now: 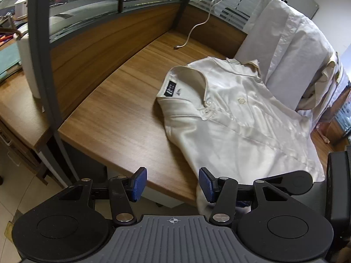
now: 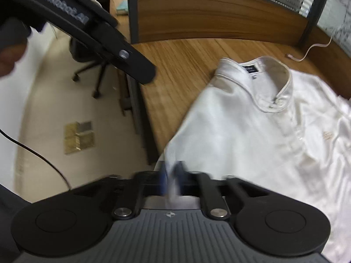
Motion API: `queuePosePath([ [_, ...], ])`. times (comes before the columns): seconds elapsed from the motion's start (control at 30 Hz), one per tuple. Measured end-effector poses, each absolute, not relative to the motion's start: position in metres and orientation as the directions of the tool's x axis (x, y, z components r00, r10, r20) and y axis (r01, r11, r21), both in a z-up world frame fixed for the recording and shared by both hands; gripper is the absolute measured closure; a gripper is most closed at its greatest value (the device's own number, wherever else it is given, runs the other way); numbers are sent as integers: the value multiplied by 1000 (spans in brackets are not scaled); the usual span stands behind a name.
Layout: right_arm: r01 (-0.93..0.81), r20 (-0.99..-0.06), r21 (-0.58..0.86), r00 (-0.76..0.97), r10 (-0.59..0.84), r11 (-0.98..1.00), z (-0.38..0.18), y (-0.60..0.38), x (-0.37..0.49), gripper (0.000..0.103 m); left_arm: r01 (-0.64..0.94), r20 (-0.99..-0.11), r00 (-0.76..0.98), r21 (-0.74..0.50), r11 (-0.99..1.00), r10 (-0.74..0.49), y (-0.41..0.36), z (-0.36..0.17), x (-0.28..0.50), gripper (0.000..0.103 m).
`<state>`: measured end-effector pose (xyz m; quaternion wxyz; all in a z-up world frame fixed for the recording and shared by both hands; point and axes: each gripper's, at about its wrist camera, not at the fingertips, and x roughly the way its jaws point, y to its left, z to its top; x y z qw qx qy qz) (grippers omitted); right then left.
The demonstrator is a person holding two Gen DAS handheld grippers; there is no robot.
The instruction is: Fold clothes
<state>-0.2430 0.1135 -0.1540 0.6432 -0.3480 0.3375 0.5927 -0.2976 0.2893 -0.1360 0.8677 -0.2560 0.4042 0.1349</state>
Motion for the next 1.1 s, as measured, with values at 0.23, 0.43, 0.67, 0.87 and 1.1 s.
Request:
queuePosePath([
  [0.23,-978,-811,32,95,577,206,-130,91,-206,100,-367,-765,642,-367,855,-52,284,-144,-290,48],
  [0.43,-943,-823,97,104,558,319,-130,69,-169,99,-270,-761,633,-393,879,-146,259,-160,-261,49],
  [0.67,-931,-828,120,99,552,346,-134,61,-157,99,-262,-735,629,-508,820,-255,249,-183,-230,58],
  [0.87,-927,-823,128,99,559,353,-136,71,-156,99,-301,-686,651,-626,720,-324,254,-199,-220,68],
  [1.1,-916,-815,150,99,570,372,-133,67,-156,98,-352,-690,648,-646,677,-322,251,-214,-209,81],
])
